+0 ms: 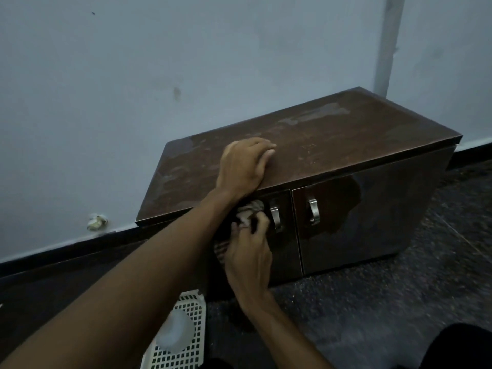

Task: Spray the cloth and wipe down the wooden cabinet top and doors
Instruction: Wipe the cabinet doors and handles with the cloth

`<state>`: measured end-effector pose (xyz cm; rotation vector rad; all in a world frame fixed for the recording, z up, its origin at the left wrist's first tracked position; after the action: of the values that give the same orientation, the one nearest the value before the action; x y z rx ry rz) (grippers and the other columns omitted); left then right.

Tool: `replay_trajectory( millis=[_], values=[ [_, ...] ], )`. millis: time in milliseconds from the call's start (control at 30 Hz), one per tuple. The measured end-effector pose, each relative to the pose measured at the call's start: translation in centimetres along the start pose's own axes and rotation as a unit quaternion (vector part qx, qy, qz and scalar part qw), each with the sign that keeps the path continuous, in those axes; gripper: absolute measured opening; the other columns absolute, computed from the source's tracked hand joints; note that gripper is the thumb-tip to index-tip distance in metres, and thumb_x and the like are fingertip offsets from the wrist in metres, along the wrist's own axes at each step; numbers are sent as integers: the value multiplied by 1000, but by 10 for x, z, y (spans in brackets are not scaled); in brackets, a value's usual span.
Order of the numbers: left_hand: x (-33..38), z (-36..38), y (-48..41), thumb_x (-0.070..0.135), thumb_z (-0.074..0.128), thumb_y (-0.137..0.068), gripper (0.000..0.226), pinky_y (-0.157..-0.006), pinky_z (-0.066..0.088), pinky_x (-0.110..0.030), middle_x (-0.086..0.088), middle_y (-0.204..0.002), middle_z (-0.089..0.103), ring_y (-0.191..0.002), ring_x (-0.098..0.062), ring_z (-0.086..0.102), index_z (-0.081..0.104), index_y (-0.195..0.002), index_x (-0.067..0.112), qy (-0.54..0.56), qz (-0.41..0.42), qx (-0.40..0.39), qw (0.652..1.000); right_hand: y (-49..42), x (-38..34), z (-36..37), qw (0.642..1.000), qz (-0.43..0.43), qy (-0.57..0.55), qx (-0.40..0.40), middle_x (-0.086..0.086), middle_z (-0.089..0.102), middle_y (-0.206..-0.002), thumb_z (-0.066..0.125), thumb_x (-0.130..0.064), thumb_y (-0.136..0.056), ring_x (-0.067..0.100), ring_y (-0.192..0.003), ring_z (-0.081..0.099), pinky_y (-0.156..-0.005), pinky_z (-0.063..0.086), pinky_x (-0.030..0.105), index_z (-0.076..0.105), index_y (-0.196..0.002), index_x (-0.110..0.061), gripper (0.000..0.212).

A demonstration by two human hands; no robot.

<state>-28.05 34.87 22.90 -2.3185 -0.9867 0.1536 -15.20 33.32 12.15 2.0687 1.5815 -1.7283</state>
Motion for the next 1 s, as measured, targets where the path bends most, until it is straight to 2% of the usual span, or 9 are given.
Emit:
replay_trajectory(
  millis=[67, 133, 267, 333, 500, 667, 767, 900, 1000],
  values=[
    [-32, -11, 21, 37, 44, -104, 33, -115, 33, -50, 7, -127, 68, -123, -14, 58, 70, -121, 27, -50, -41, -22, 998, 5, -5, 20, 995, -20, 29, -89, 8, 41, -140, 39, -29, -98, 23, -93, 66, -66, 57, 32, 54, -126, -14, 34],
    [-60, -26, 42, 36, 41, -106, 35, -119, 24, -47, 4, -129, 66, -125, -15, 56, 66, -128, 24, -60, -82, -9, 995, 10, -3, 27, 993, -22, 43, -104, 6, 41, -140, 47, -26, -98, 20, -92, 65, -64, 56, 29, 57, -125, -14, 32],
    [-60, -35, 48, 39, 45, -105, 40, -120, 27, -45, -1, -132, 65, -126, -18, 57, 61, -135, 17, -25, -104, 3, 994, -9, 12, -2, 996, 82, 16, -5, 5, 41, -138, 47, -28, -103, 20, -87, 65, -64, 49, 30, 61, -118, -14, 24],
    [-56, -35, 48, 39, 48, -104, 41, -114, 37, -45, -2, -131, 66, -123, -19, 59, 62, -133, 16, -8, -82, -1, 997, -19, 25, -10, 986, 159, -49, 31, -2, 39, -134, 43, -32, -104, 6, -82, 59, -70, 48, 29, 62, -115, -14, 28],
    [-47, -30, 51, 49, 47, -98, 48, -101, 51, -42, 0, -132, 66, -122, -16, 60, 64, -132, 19, 28, -34, -48, 998, -26, 32, -13, 953, 235, -166, 98, -6, 38, -130, 44, -25, -105, -25, -93, 43, -73, 32, -4, 65, -112, -7, 29],
    [-41, -27, 52, 56, 49, -94, 50, -96, 54, -42, 4, -131, 67, -122, -12, 61, 69, -125, 23, 20, 12, -75, 997, 7, 12, 19, 997, 64, -12, -41, -1, 34, -144, 44, -28, -103, 15, -101, 64, -76, 48, 21, 59, -126, -15, 30],
    [-39, -28, 53, 57, 51, -93, 50, -94, 55, -41, 5, -127, 69, -119, -12, 63, 72, -121, 22, 13, 11, -68, 998, 29, 22, 37, 989, 29, 61, -131, 0, 31, -149, 41, -31, -104, 17, -107, 63, -76, 53, 25, 57, -128, -16, 33],
    [-40, -29, 52, 57, 52, -92, 48, -91, 56, -41, 5, -123, 71, -114, -14, 65, 74, -115, 21, 6, 8, -61, 998, 3, 10, 11, 995, 87, 8, -43, 5, 39, -139, 47, -28, -103, 17, -86, 64, -68, 39, 19, 59, -120, -13, 25],
    [-39, -30, 52, 55, 55, -91, 45, -90, 55, -41, 4, -121, 72, -112, -14, 65, 74, -114, 20, 3, 8, -58, 998, -17, 8, -1, 988, 147, -50, -27, -3, 36, -129, 41, -32, -105, 1, -74, 53, -63, 35, 13, 58, -119, -16, 28]
  ],
)
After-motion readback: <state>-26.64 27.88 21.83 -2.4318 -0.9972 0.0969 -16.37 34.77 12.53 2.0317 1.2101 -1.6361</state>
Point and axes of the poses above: each hand's wrist, its own y-axis away from the middle knuckle, its own z-axis out of the palm, x = y × z, the point moved 8 cm from there along -y, towards the middle knuckle
